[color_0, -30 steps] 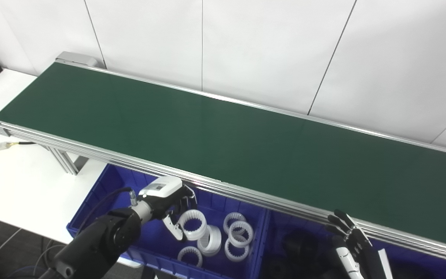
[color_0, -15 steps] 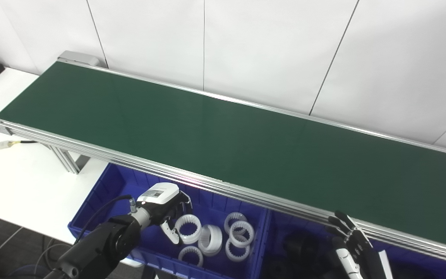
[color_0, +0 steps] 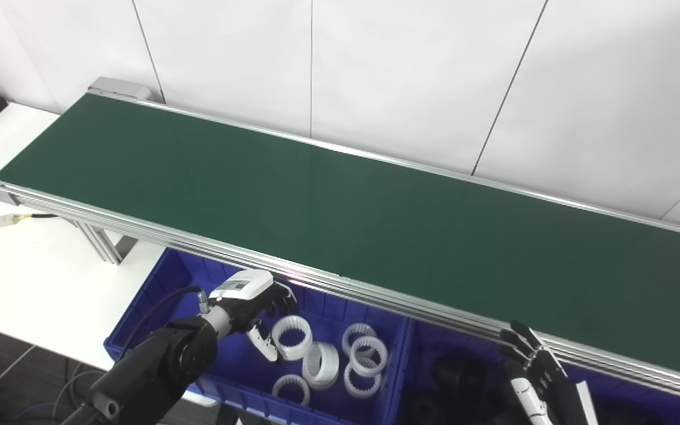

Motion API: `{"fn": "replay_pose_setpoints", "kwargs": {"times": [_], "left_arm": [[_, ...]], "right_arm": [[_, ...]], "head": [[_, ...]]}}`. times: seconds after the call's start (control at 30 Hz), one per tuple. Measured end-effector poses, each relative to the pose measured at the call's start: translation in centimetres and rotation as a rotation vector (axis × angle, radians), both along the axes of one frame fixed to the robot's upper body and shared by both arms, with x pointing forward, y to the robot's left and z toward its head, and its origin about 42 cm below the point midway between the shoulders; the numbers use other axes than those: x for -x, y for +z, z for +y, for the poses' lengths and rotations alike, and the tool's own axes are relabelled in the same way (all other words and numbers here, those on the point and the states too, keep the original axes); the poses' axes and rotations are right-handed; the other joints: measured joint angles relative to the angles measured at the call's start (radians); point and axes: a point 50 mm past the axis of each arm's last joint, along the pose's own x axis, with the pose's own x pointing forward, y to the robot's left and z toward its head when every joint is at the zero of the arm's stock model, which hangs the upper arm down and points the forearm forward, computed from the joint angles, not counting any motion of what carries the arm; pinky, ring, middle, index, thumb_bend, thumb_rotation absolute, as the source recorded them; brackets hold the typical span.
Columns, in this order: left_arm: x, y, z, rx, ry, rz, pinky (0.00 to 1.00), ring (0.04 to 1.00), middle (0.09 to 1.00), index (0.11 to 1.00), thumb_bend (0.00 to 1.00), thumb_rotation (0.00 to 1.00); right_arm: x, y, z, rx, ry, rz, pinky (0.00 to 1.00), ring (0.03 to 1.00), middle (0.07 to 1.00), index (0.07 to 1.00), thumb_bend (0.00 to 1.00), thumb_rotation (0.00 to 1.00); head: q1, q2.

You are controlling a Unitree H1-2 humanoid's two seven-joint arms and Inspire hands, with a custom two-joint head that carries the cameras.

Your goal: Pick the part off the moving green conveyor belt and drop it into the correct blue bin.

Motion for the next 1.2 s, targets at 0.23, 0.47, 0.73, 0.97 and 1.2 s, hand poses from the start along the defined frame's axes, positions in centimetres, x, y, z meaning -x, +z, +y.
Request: {"fn": "replay_pose_setpoints", "kwargs": {"times": [0.23, 0.47, 0.73, 0.97, 1.2], "left_arm": [[0.0, 0.4, 0.0, -0.01, -0.01, -0.008, 0.84, 0.87, 0.904, 0.897, 0.87, 0.07], [0.0, 2.8, -0.6, -0.003, -0.024, -0.041, 0.84, 0.785, 0.809, 0.804, 0.71, 0.43], [1.0, 9.1, -2.0, 0.225, -0.075, -0.126, 0.47, 0.551, 0.63, 0.618, 0.64, 0.46], [1.3, 10.6, -3.5, 0.458, -0.109, -0.126, 0.48, 0.568, 0.633, 0.612, 0.67, 0.5], [1.5, 7.5, -5.4, 0.763, -0.023, -0.137, 0.66, 0.727, 0.77, 0.758, 0.83, 0.59]], "right_arm": [[0.0, 0.0, 0.1, -0.003, -0.001, 0.0, 0.74, 0.788, 0.831, 0.877, 0.54, 0.65], [0.0, 0.0, 0.2, -0.006, -0.001, 0.0, 0.73, 0.782, 0.828, 0.875, 0.53, 0.63], [0.0, -0.1, 0.4, -0.011, 0.0, 0.002, 0.73, 0.784, 0.833, 0.876, 0.51, 0.61], [0.1, -0.3, 0.6, 0.001, 0.003, 0.01, 0.72, 0.781, 0.829, 0.871, 0.52, 0.62], [0.2, -0.4, 1.4, 0.01, 0.0, 0.009, 0.71, 0.777, 0.827, 0.868, 0.53, 0.62]], "head": [[0.002, -0.005], [-0.012, -0.011], [-0.043, -0.021], [-0.074, -0.031], [-0.127, -0.038]]}}
